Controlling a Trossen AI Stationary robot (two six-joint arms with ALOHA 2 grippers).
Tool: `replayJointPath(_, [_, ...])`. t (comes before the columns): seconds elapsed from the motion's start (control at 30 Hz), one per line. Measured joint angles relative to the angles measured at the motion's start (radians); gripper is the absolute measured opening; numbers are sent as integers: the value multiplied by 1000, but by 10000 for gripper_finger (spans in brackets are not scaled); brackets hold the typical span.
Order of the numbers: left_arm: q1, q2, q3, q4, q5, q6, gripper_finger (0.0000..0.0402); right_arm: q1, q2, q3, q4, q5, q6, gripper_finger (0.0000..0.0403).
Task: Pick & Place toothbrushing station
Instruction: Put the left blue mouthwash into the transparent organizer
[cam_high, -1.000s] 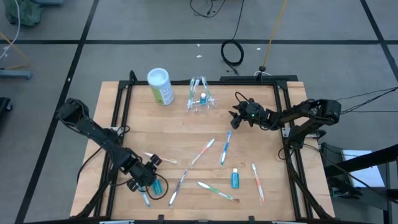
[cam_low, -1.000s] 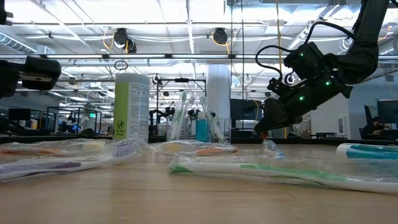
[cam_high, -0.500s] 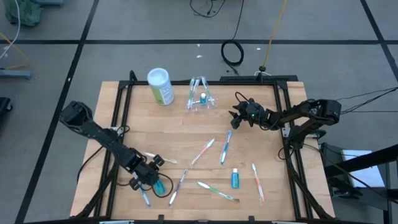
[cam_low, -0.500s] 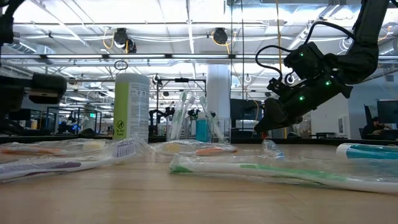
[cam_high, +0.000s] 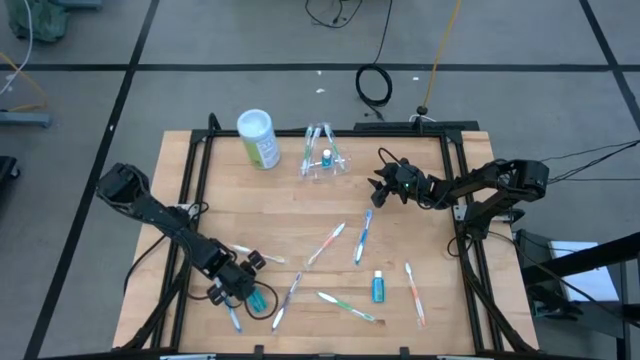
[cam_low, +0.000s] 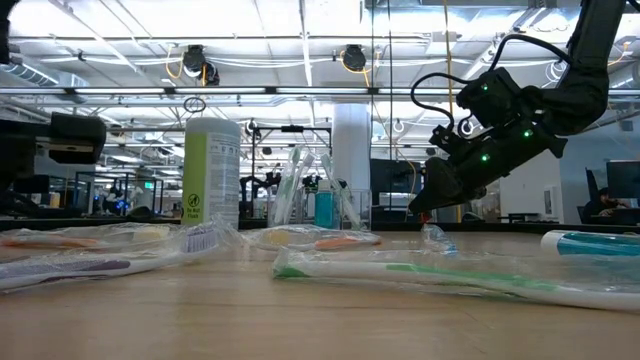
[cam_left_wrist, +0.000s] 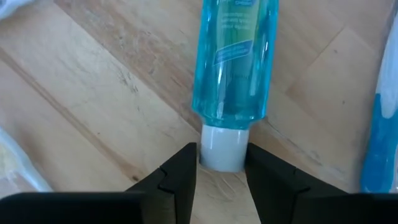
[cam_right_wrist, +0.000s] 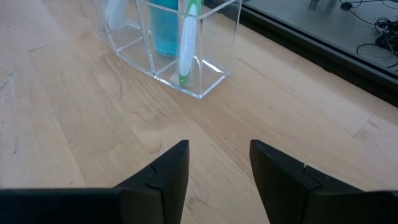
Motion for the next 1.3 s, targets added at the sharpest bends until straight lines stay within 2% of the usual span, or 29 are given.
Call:
replayJointPath(0.27, [13, 1, 2, 20, -26, 47, 83, 0, 0, 0, 0, 0, 0, 161])
replayJointPath(0.4, [20, 3, 11, 20, -43, 82, 87, 0, 0, 0, 0, 0, 0, 161])
replayJointPath(0.53, [41, 8, 73, -40, -199, 212, 102, 0, 0, 0, 0, 0, 0, 161])
replayJointPath(0.63, [74, 6, 161, -116, -367, 333, 94, 0, 0, 0, 0, 0, 0, 161])
replayJointPath(0.73, [143, 6, 226, -174, -575, 549, 84, 0, 0, 0, 0, 0, 0, 161])
replayJointPath(0.83, [236, 5, 292, -141, -781, 790, 85, 0, 0, 0, 0, 0, 0, 161])
replayJointPath(0.9, [313, 4, 328, -97, -852, 937, 91, 0, 0, 0, 0, 0, 0, 161])
replayJointPath(1.0, [437, 4, 352, 17, -881, 1221, 95, 0, 0, 0, 0, 0, 0, 161])
replayJointPath(1.1, [552, 11, 354, 210, -884, 1485, 95, 0, 0, 0, 0, 0, -3, 161])
replayJointPath(1.3, [729, 93, 355, 514, -878, 1857, 94, 0, 0, 0, 1, 0, -3, 161])
